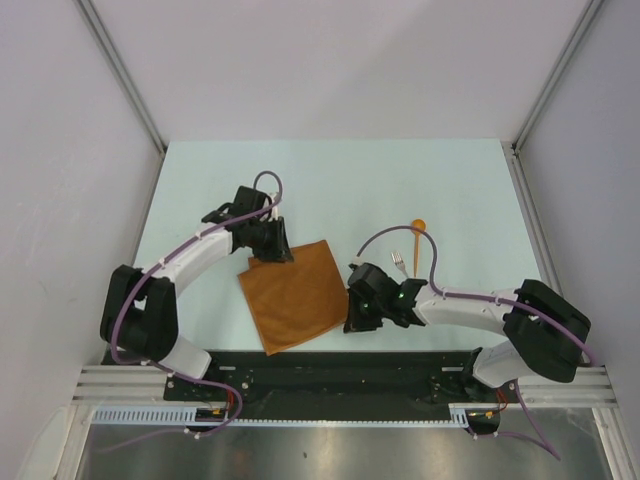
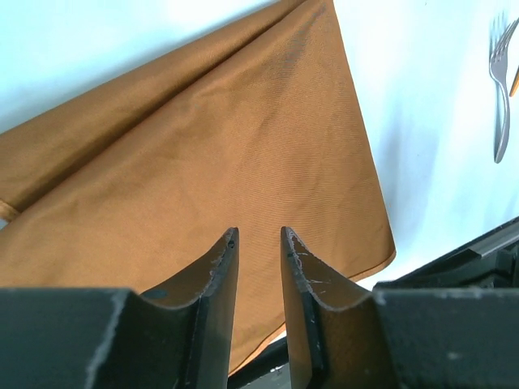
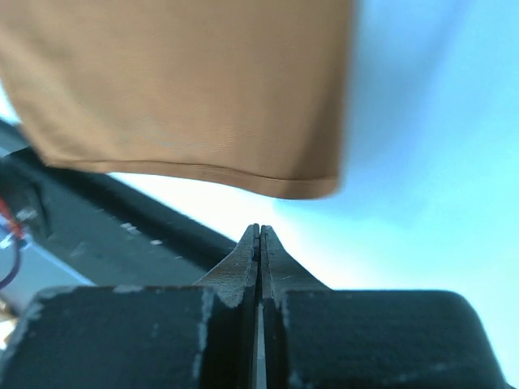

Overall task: Fold the napkin into a case and place the utensils inside
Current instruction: Smooth out the square-folded napkin at the center of the board.

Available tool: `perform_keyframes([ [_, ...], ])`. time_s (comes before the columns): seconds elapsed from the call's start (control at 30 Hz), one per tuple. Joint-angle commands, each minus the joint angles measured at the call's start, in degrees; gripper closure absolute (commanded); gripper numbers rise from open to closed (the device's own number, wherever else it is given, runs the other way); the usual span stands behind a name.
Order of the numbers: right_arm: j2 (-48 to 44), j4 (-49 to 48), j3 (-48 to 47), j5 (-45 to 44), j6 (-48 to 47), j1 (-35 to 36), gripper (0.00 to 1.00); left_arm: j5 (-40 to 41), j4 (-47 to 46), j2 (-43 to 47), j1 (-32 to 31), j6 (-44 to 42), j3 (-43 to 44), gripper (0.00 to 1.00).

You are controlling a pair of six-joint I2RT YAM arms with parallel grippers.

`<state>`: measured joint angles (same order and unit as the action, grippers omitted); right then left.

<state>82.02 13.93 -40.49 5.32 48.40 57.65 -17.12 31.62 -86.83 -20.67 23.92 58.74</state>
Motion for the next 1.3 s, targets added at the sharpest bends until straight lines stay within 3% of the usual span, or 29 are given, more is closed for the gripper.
perform_keyframes([
  [0.0, -1.1, 4.2, 0.9, -4.5, 2.9, 0.4, 1.00, 2.1, 0.5, 4.0, -0.3, -0.4, 1.5, 0.68],
  [0.3, 2.3, -3.9, 2.9, -8.0, 4.8, -1.4, 1.00, 3.8, 0.6, 8.0, -0.1, 2.0, 0.2, 0.71],
  [0.47, 6.3, -13.0, 3.4, -5.8, 7.0, -5.8, 1.00, 7.5, 1.3, 13.2, 1.3, 3.1, 0.1, 0.64],
  [0.67, 13.7, -16.9, -2.5, -5.9, 1.7, -18.3, 1.00, 7.1, 2.9, 14.2, 3.0, 1.8, 1.3, 0.60],
  [0.77, 19.9, -16.7, -13.2, -2.4, -6.8, -24.5, 1.00, 7.0, 3.8, 12.9, 3.1, 1.2, 1.7, 0.59],
  [0.9, 37.1, -10.6, -34.3, 2.0, -16.4, -29.3, 1.00, 6.4, 2.5, 11.6, 3.0, 1.3, 0.9, 0.58],
  [0.93, 39.7, -7.8, -44.0, 4.9, -19.2, -30.7, 1.00, 6.2, 1.2, 11.0, 3.0, 1.5, 0.2, 0.57],
  [1.03, 43.4, 2.7, -56.1, 2.1, -22.4, -31.5, 1.00, 6.3, 1.6, 9.7, 3.2, 1.5, -0.2, 0.49],
  [1.13, 39.7, 12.1, -57.8, -2.5, -24.7, -31.7, 0.96, 6.7, 1.0, 9.9, 3.4, 2.2, -2.4, 0.42],
  [1.23, 32.7, 16.2, -53.1, -2.2, -25.3, -31.2, 0.78, 7.1, 0.4, 11.0, 3.4, 3.3, -5.3, 0.38],
  [1.27, 30.7, 16.2, -47.9, -0.2, -25.1, -30.7, 0.66, 7.8, 0.6, 11.3, 3.4, 3.8, -5.9, 0.37],
])
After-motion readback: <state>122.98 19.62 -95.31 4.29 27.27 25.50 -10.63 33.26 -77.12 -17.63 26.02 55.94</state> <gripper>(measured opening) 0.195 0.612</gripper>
